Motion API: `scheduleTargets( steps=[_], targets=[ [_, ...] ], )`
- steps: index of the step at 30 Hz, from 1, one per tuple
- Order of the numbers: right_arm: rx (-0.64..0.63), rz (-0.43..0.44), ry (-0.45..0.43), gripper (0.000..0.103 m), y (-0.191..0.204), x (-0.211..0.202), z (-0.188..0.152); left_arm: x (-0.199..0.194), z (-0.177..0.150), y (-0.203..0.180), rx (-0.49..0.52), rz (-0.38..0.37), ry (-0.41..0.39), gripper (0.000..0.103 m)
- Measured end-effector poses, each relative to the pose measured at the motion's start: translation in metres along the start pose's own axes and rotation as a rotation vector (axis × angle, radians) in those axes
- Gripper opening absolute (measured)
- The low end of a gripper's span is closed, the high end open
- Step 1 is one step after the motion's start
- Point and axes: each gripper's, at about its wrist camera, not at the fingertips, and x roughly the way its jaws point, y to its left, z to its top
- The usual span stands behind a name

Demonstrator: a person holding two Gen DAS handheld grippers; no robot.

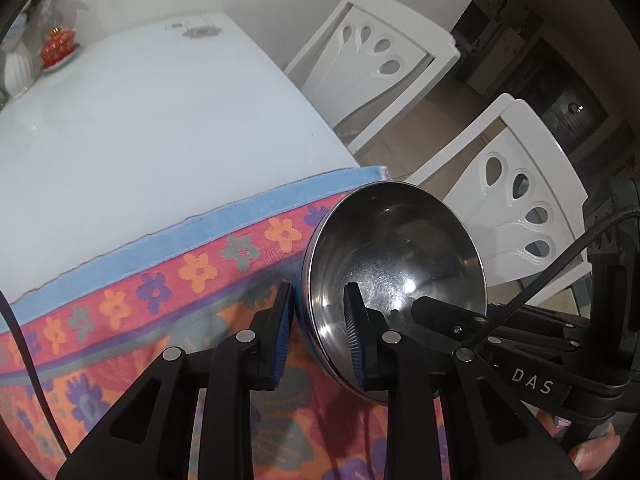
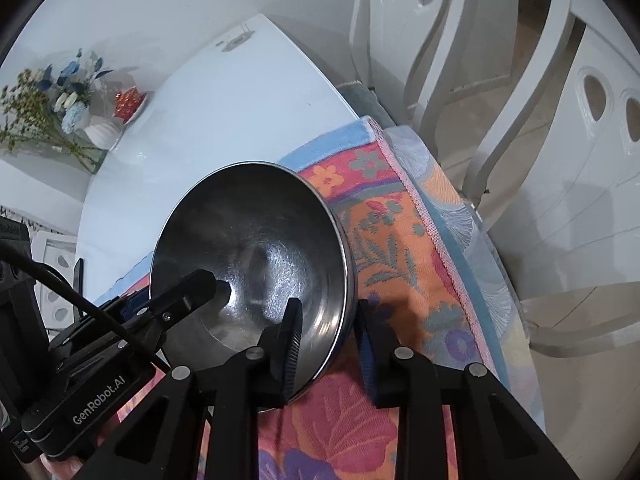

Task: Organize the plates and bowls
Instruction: 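Carry the blue steel bowl with both tools and lower it into the red bowl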

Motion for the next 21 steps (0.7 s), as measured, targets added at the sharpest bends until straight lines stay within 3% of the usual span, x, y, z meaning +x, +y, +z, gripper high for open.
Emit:
scheduleTargets(
  steps=[8, 15, 21],
  targets=[
    [-0.049, 0.039, -0.028, 0.027, 0.028, -0.059, -0.034, -0.077, -0.032, -0.017, -0.003, 0.032, -0.082, 0.022],
    [-0.132, 0.069, -0.01, 0.027, 0.064, -0.111, -0.089, -0.148, -0.087, -0.031, -0.044, 0.079, -0.135, 0.022],
    [-0.194, 0.078, 0.021, 0.027, 0.082, -0.138, -0.137, -0.177, -0.135, -0.037, -0.101, 0.085, -0.145, 0.022]
  ],
)
